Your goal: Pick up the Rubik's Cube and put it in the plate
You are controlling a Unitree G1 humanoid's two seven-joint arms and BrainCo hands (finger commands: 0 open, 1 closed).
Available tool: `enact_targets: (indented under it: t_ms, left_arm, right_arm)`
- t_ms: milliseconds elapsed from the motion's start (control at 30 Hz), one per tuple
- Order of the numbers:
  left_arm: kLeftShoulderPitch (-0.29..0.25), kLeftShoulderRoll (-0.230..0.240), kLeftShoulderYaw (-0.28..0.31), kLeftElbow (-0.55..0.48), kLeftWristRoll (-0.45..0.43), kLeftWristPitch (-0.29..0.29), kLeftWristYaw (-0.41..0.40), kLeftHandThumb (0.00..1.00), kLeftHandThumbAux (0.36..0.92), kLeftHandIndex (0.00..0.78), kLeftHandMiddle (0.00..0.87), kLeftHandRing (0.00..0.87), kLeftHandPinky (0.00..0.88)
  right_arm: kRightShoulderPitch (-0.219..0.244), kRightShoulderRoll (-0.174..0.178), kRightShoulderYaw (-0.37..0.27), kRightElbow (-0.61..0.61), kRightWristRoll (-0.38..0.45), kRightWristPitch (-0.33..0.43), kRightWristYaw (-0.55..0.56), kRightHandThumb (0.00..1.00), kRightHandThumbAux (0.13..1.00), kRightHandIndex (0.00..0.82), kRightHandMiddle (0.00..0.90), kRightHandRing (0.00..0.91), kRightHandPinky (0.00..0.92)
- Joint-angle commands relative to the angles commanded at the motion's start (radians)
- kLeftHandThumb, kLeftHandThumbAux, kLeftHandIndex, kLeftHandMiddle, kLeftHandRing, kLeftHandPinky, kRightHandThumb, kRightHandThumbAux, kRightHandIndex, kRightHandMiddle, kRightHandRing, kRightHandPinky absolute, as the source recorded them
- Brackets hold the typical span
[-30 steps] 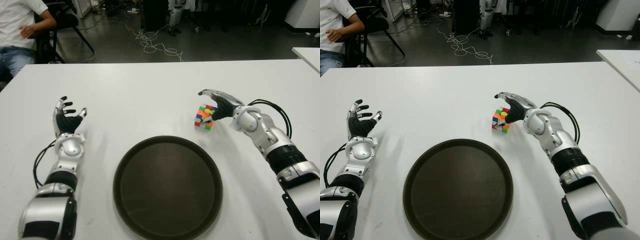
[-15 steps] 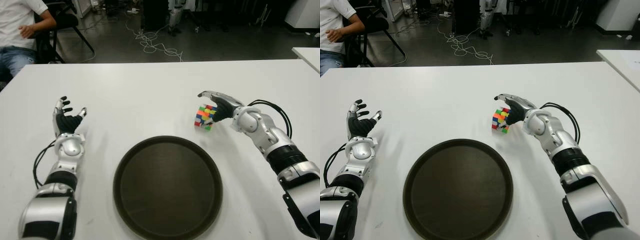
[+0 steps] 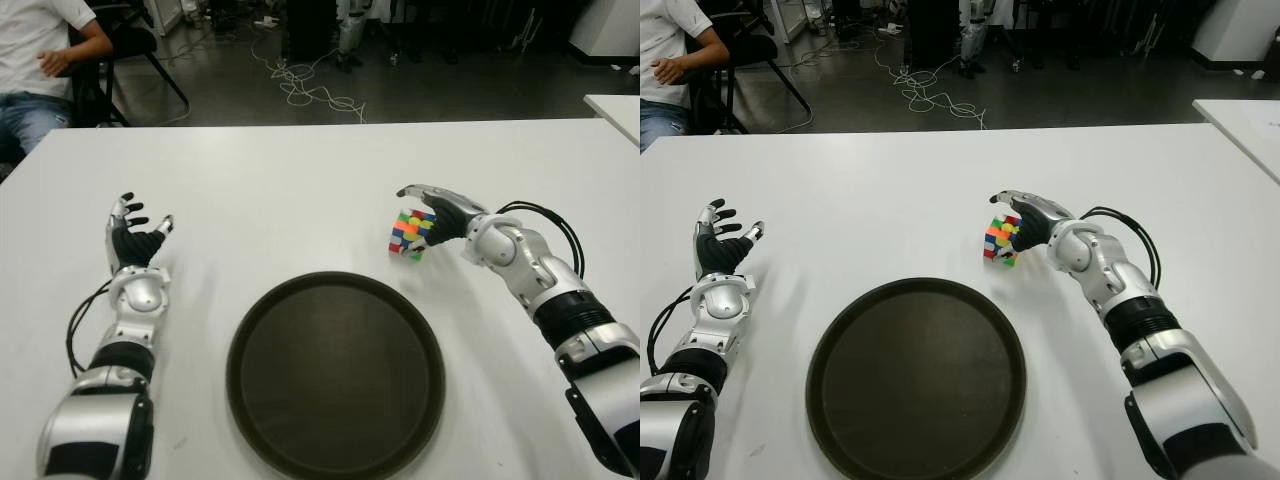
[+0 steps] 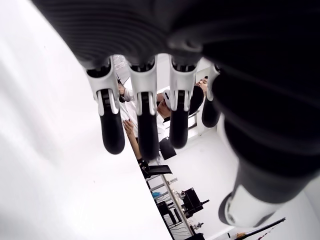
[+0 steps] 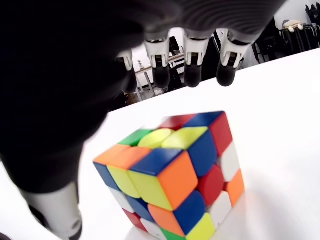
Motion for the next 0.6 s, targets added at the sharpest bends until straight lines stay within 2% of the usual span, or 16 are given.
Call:
enact_targets:
  t_ms: [367, 600]
  left_arm:
    - [0.001, 0.002, -0.002, 0.000, 0.002, -0.005, -0.002, 0.110, 0.759, 0.164, 0.221, 0.246, 0.302]
    - [0.002, 0.001, -0.001, -0.002, 0.001, -0.005, -0.002, 0.098, 0.766, 0.157, 0.235, 0.273, 0.330]
  right_arm:
    - [-0.005, 0.014, -0.004, 0.020, 0.008, -0.004, -0.006, 0.000, 0.730, 0.039, 0.062, 0.042, 0.001]
    - [-0.031, 0.024, 0.013, 0.058, -0.010, 0.007, 0.002, 0.000, 0.731, 0.039, 0.063, 0.043, 0.000]
